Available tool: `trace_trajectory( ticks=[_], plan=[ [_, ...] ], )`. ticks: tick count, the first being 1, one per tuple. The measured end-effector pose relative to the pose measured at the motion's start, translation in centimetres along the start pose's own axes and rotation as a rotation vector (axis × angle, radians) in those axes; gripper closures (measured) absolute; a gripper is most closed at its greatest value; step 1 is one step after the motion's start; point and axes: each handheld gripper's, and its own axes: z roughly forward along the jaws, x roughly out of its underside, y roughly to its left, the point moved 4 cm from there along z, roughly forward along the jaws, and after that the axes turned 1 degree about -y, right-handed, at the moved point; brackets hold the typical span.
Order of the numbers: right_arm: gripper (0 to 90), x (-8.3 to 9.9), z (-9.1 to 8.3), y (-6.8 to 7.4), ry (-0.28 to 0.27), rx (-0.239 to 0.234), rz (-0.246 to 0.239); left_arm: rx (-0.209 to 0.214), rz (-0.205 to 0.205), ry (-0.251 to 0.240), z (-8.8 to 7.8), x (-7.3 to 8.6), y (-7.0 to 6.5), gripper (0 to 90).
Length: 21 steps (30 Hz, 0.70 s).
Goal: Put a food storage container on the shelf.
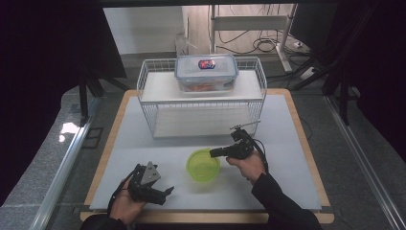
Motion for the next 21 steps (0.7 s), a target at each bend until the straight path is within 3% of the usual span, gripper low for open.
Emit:
trace_trajectory(
  ticks=[14, 21],
  plan=[
    [82.9, -1.7, -3.1, 0.7, -0.092, -0.022, 0.012, -0.006, -0.009, -0.015, -0.2, -0.1, 0.2, 5.7],
    [83.1, -2.8, -4.6, 1.3, -0.131, -0.041, 0.014, 0.0, -0.036, -0.044, -0.4, -0.2, 0.4, 4.0]
  ],
)
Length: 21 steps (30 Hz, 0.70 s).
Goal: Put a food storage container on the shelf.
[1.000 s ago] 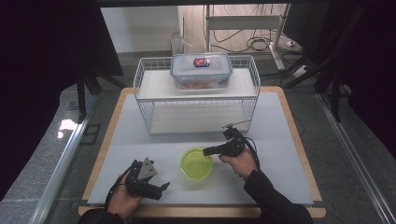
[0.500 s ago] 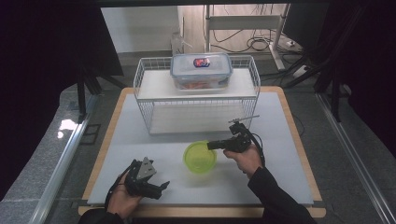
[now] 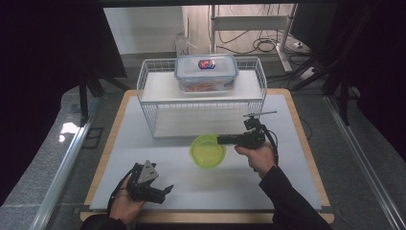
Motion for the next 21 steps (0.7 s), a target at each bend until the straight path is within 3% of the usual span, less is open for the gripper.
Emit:
trace_trajectory(
  ticks=[15, 21],
  plan=[
    [84.3, -3.1, -2.0, 1.8, -0.053, -0.034, -0.013, 0.019, -0.048, -0.047, -0.5, -0.2, 0.4, 1.6],
    [84.3, -4.3, -2.7, 2.4, -0.062, -0.019, -0.024, 0.021, -0.057, -0.054, -0.6, -0.3, 0.4, 1.5]
  ],
)
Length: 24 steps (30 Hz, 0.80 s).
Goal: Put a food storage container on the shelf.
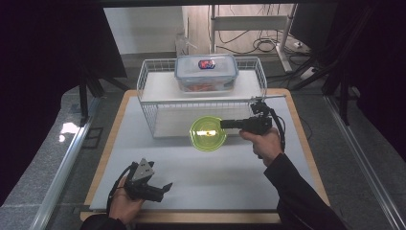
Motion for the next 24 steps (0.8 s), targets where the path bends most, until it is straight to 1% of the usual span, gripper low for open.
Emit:
trace_trajectory(
  ticks=[4, 10, 19, 20, 24],
  plan=[
    [84.3, -0.4, -0.2, 0.1, -0.008, -0.004, 0.004, 0.001, -0.003, 0.001, 0.0, 0.0, 0.0, 1.5],
    [84.3, -1.2, -1.0, 0.7, -0.035, -0.016, -0.002, 0.003, 0.009, 0.018, 0.1, 0.1, 0.0, 1.6],
    [84.3, -2.8, -2.1, 1.5, -0.065, -0.025, -0.008, 0.002, 0.012, 0.017, 0.1, 0.1, 0.0, 1.7],
    [84.3, -3.3, -2.4, 1.8, -0.074, -0.03, -0.007, 0.001, 0.012, 0.016, 0.1, 0.1, 0.0, 1.7],
    [84.3, -4.2, -2.8, 2.2, -0.089, -0.035, -0.012, 0.002, 0.011, 0.016, 0.1, 0.1, -0.1, 1.7]
  ],
)
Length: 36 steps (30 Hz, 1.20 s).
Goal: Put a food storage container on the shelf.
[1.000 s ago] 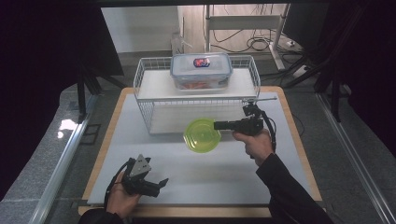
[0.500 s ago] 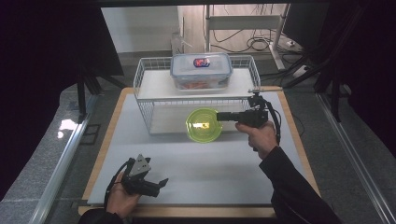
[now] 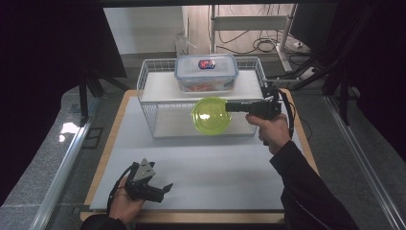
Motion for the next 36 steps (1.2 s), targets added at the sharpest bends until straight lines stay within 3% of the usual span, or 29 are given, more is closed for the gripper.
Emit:
trace_trajectory(
  ticks=[13, 18, 36],
  plan=[
    [84.3, -3.9, -1.0, 1.5, -0.056, -0.015, -0.008, 0.003, -0.003, -0.004, 0.0, 0.0, 0.0, 1.8],
    [84.3, -6.2, -1.1, 2.0, -0.08, -0.004, -0.006, -0.002, -0.008, -0.015, -0.1, -0.1, 0.0, 1.8],
    [84.3, -12.2, -0.3, 1.3, -0.169, 0.07, 0.034, 0.004, -0.009, -0.024, -0.2, -0.1, 0.0, 2.0]
  ],
)
